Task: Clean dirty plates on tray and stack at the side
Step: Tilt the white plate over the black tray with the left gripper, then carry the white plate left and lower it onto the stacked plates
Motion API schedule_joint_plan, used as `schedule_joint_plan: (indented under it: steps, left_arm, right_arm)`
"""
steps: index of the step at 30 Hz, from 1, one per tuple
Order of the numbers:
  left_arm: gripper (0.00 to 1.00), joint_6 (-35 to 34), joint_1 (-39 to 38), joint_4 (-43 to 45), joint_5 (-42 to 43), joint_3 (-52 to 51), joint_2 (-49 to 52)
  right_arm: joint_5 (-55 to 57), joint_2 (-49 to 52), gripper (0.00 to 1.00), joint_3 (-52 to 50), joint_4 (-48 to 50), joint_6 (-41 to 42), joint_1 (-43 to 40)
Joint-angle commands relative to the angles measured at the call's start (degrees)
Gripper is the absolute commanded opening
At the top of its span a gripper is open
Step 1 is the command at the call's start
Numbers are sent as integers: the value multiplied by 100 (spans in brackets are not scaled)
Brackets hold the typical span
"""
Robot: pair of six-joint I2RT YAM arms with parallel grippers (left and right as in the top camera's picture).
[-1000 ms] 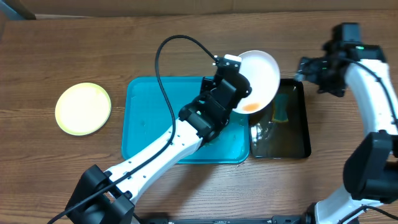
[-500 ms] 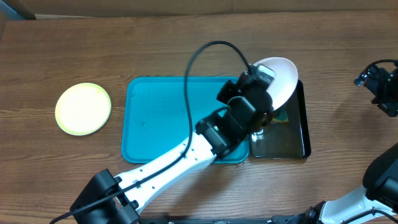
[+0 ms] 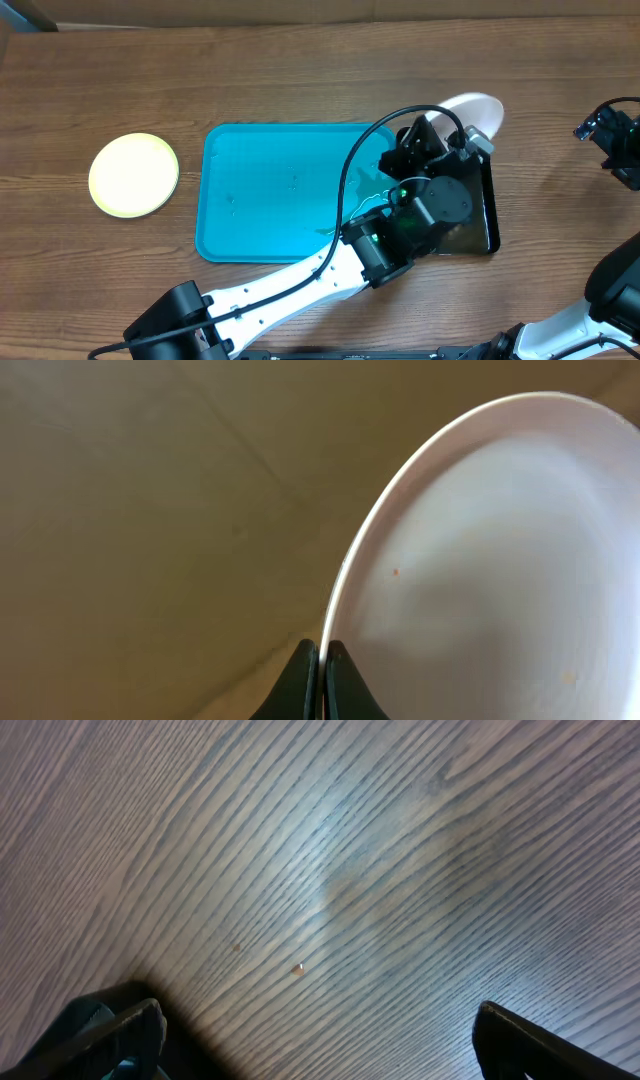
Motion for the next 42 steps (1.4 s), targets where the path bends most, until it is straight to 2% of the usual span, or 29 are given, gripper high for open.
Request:
schedule_joint_plan:
  steps: [1, 5, 7, 10, 12, 15, 16, 24, 27, 29, 35, 42]
  left_arm:
    - [4, 415, -9, 140, -378, 59, 24]
    - [4, 339, -7, 125, -378, 59, 24]
    - [4, -48, 31, 9, -378, 59, 24]
    - [4, -1307, 177, -706, -295, 59, 24]
    - [4, -2262, 378, -1438, 127, 59, 24]
    - [4, -3526, 807, -2350, 1329, 59, 24]
    - [4, -3998, 1082, -2625, 2076, 59, 13]
    - [4, -5801, 3254, -3034, 6026, 61, -133]
    - [4, -6024, 4262, -3440, 6874, 61, -133]
    - [4, -6083, 4889, -3882, 7005, 61, -133]
    - [4, -6065, 7062, -5403, 6994, 61, -133]
    - [4, -5722, 9276, -5877, 6710, 35, -133]
  right_arm:
    - [-48, -153, 100, 107, 9, 22, -11]
    - [-48, -153, 100, 107, 9, 22, -11]
    - [-48, -153, 100, 107, 9, 22, -11]
    - [-48, -153, 100, 107, 9, 22, -11]
    - [-48, -153, 100, 107, 9, 22, -11]
    - [-48, -153, 100, 107, 9, 22, -11]
    - [-48, -153, 100, 107, 9, 22, -11]
    - [-48, -153, 100, 107, 9, 22, -11]
    - [-48, -153, 100, 107, 9, 22, -11]
    - [-48, -153, 100, 107, 9, 22, -11]
    - [-48, -153, 100, 107, 9, 22, -11]
    - [-48, -153, 100, 107, 9, 22, -11]
